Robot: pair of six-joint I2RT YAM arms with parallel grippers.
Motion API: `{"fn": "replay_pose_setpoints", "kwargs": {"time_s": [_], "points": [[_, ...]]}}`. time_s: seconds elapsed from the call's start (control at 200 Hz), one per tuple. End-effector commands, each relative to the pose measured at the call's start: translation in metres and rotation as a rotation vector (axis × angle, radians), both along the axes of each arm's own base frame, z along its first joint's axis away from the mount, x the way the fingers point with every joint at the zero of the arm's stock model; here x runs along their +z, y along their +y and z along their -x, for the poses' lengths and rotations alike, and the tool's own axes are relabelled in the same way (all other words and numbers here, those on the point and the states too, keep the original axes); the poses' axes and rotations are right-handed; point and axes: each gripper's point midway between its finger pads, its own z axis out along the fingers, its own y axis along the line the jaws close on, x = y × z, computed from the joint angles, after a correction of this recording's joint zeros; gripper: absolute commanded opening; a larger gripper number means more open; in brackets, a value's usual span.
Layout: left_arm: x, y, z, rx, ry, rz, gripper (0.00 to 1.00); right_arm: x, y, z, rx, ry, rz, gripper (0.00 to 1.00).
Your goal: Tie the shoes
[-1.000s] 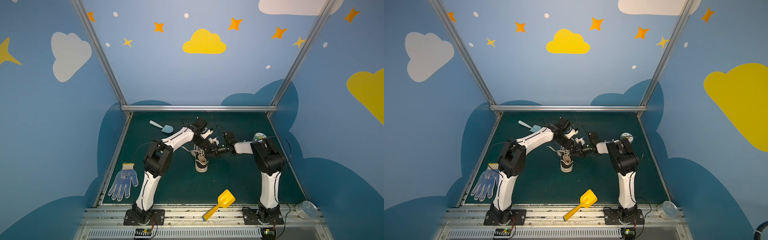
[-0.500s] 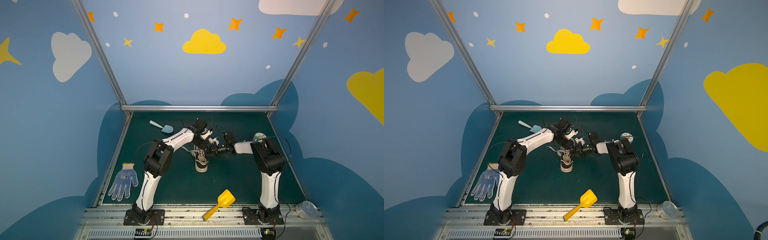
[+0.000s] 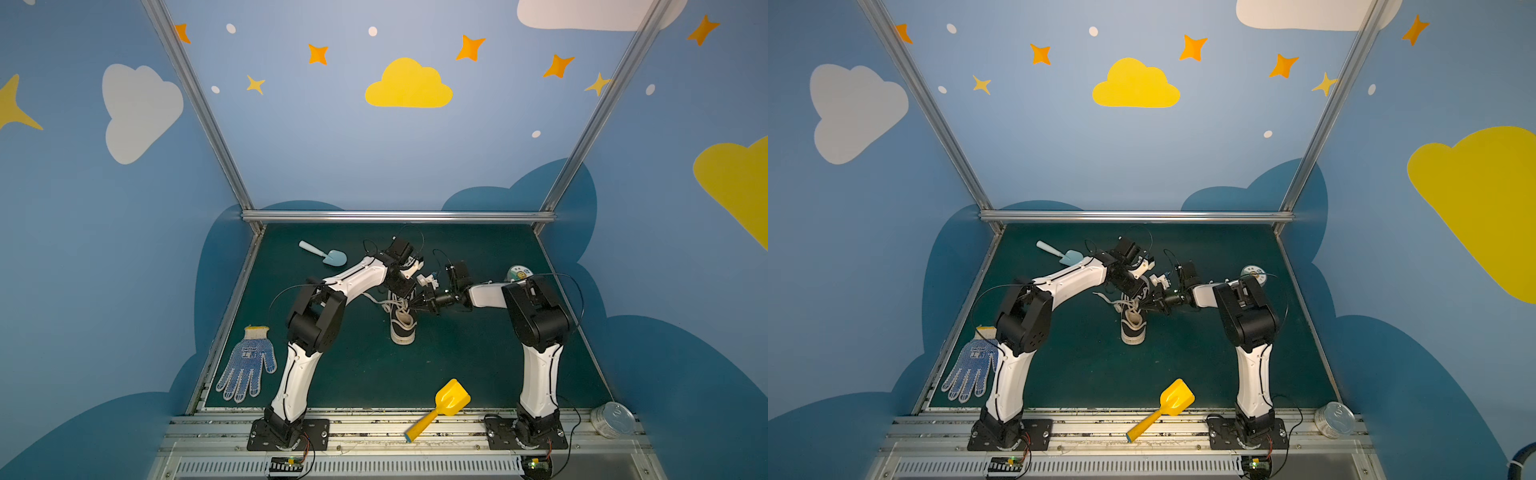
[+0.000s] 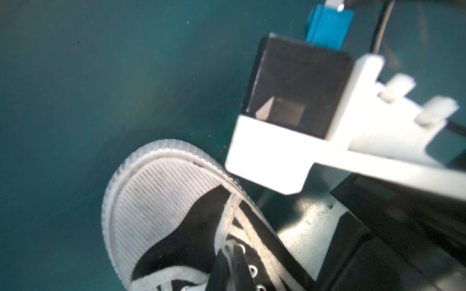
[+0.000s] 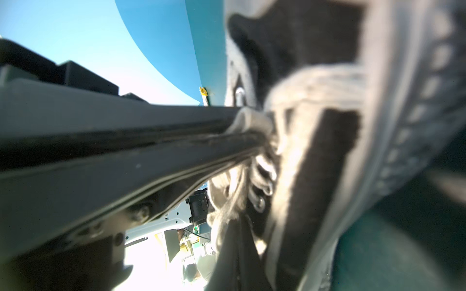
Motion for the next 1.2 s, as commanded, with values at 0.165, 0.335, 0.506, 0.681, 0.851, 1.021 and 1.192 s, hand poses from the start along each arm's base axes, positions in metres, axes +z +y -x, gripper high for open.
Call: {"fn": "replay_pose_setpoints", "kwargs": {"time_s": [0.165,0.335,0.506,0.681,0.851,1.021,1.192], "points": [[0.036,0.001,-0.002,0.035,-0.041,0.074,0.04,0.019,-0.005,0.0,-0.004,-0.038,-0.016,0.0],[0.044,0.004,-0.002,0.052,-0.055,0.09,0.03,0.02,-0.008,0.003,-0.007,-0.039,-0.011,0.0],[0.049,0.005,-0.001,0.059,-0.049,0.108,0.03,0.022,-0.011,0.004,-0.011,-0.042,-0.009,0.0],[0.052,-0.001,0.004,0.046,-0.04,0.159,0.08,0.022,-0.013,0.002,-0.014,-0.044,-0.011,0.0],[0.042,-0.001,0.004,0.059,-0.023,0.17,0.08,0.021,-0.01,-0.004,-0.012,-0.046,-0.015,0.0],[0.042,0.001,0.003,0.071,-0.02,0.179,0.04,0.018,-0.01,-0.005,-0.013,-0.041,-0.013,0.0],[0.055,0.005,0.0,0.085,-0.052,0.193,0.03,0.018,-0.016,-0.002,-0.02,-0.038,-0.004,0.0]]}}
